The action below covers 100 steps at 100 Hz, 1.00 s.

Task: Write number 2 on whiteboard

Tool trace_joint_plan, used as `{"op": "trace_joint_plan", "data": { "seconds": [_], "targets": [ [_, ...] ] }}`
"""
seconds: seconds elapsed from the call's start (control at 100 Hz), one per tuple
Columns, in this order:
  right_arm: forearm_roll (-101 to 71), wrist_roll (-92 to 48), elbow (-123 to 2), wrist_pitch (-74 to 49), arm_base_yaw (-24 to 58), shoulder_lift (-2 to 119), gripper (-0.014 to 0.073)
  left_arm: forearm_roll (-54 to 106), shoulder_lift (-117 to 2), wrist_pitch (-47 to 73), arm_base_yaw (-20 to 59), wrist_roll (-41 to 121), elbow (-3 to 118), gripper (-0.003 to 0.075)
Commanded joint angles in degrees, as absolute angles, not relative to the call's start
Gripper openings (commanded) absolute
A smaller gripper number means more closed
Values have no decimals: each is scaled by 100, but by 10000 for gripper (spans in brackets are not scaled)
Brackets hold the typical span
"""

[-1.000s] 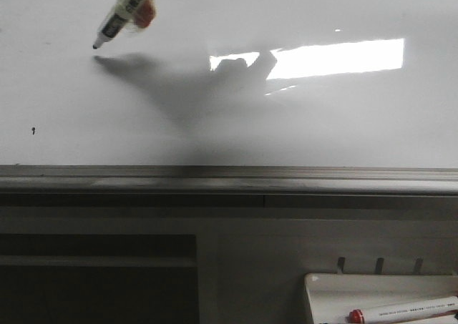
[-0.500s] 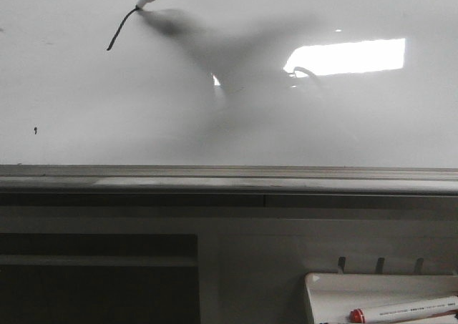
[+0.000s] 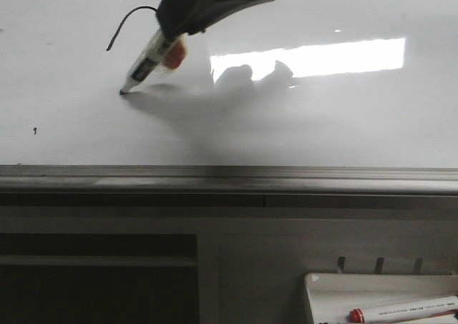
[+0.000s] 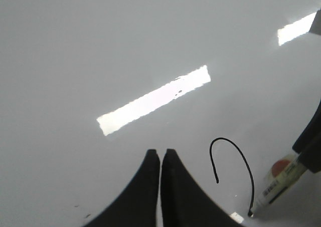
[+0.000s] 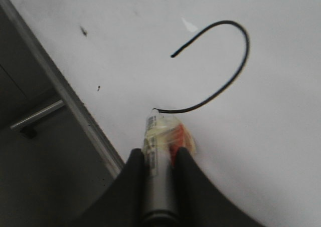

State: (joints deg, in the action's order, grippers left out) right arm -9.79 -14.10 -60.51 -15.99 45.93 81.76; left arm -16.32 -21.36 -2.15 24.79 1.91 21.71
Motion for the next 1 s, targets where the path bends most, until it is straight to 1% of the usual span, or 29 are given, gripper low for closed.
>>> {"op": "trace_joint_plan", "data": {
  "seconds": [0.0,0.08,0.23,0.56,0.69,0.76,0.89,0.99],
  "targets": [
    [-805,-1449,-6309,-1230,4650,8333,-50,-1559,-2204,-664,2465,131,2335,-20],
    [-805,-1449,-6482,-1298,4686,8424,-50,-1559,-2204,-664,2465,131,2335,-20],
    [-805,-1449,-6412,-1548,4589,8268,-50,-1559,-2204,-654,2465,131,2335,-20],
    [-805,-1372,-5339,-1840,3831,7103,-50,-1559,-2204,-654,2465,131,2335,-20],
    [-805,-1364,-5119,-1791,3730,6859,-50,-1559,-2204,-643,2465,131,2335,-20],
    [-962,-1364,-5221,-1731,3937,6710,-50,-1559,-2204,-694,2465,131,2335,-20],
    [-979,-1364,-5575,-1703,4700,6431,-50,-1559,-2204,-771,2525,131,2335,-20],
    [-876,-1364,-5845,-1920,5022,6460,-50,-1789,-2327,-503,2709,131,2346,-20]
  ]
}}
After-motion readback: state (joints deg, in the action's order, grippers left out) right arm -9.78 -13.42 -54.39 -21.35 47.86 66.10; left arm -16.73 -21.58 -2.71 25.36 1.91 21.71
